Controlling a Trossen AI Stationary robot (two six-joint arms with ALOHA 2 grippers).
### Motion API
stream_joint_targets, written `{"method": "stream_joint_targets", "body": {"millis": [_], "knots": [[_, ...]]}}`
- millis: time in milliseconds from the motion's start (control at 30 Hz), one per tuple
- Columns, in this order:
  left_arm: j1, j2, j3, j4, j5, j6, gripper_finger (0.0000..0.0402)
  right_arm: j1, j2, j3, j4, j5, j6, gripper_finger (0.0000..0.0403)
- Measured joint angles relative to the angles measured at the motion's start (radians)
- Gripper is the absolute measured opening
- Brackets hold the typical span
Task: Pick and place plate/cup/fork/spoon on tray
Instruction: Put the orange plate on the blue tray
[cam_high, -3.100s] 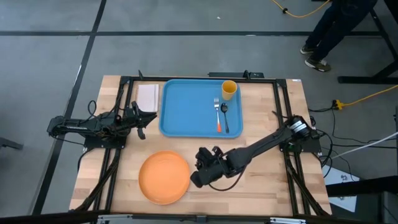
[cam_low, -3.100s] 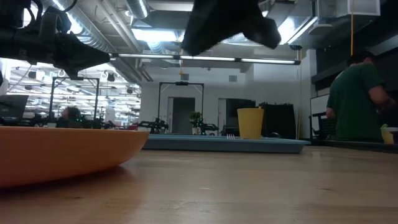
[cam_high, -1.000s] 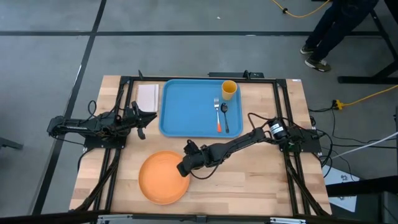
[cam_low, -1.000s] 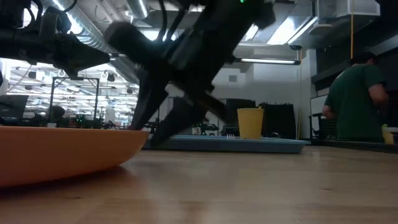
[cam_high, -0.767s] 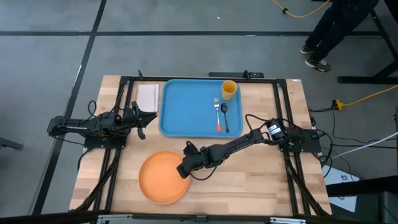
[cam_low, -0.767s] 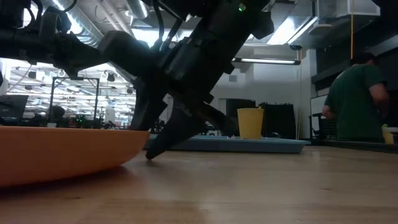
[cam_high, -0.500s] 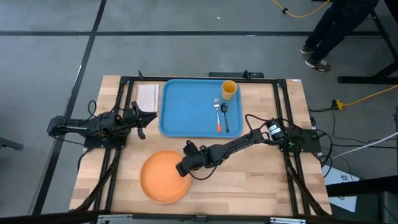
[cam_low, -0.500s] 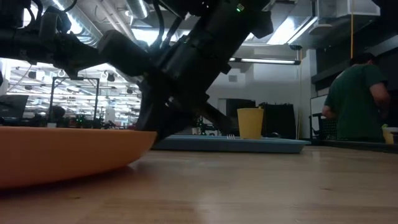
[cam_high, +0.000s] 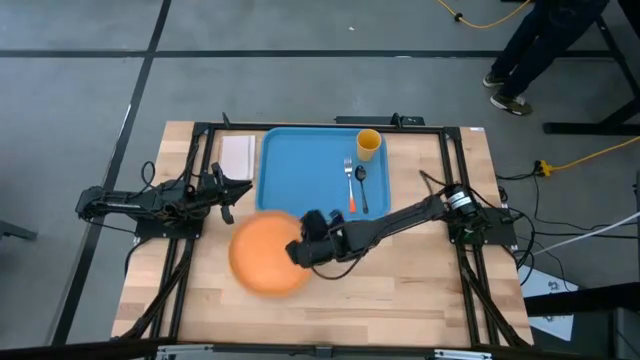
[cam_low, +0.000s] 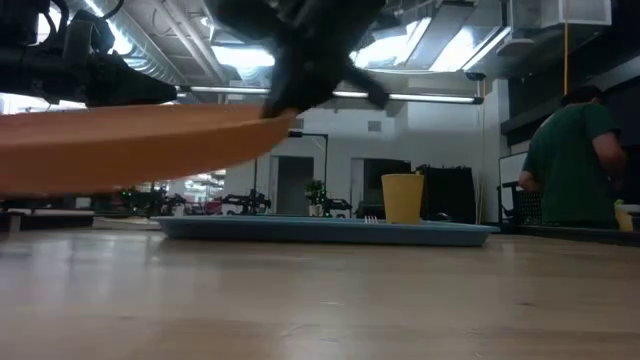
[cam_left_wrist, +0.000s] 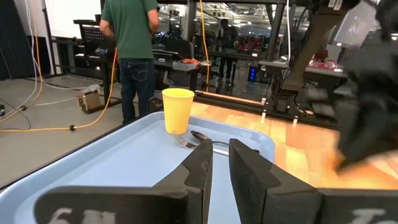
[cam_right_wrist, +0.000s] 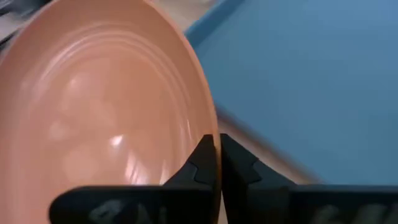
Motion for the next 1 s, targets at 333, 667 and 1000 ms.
{"method": "stream_joint_targets", "body": {"millis": [333,667,1000], "knots": [[0.0,0.0,0.0,-0.001,0.0,0.0,0.0047,-0.129,-0.051,0.068,-0.496,0.156,0.272,0.0006],[0.0,0.0,0.0,0.0,0.0,0.0,0.0047,-0.333,-0.061,0.069,-0.5,0.143,0.098,0.0006],[0.0,0.0,0.0,0.0,0.0,0.0,0.0047,-0.446,-0.06,0.003,-0.335,0.036,-0.128,0.0006]]}}
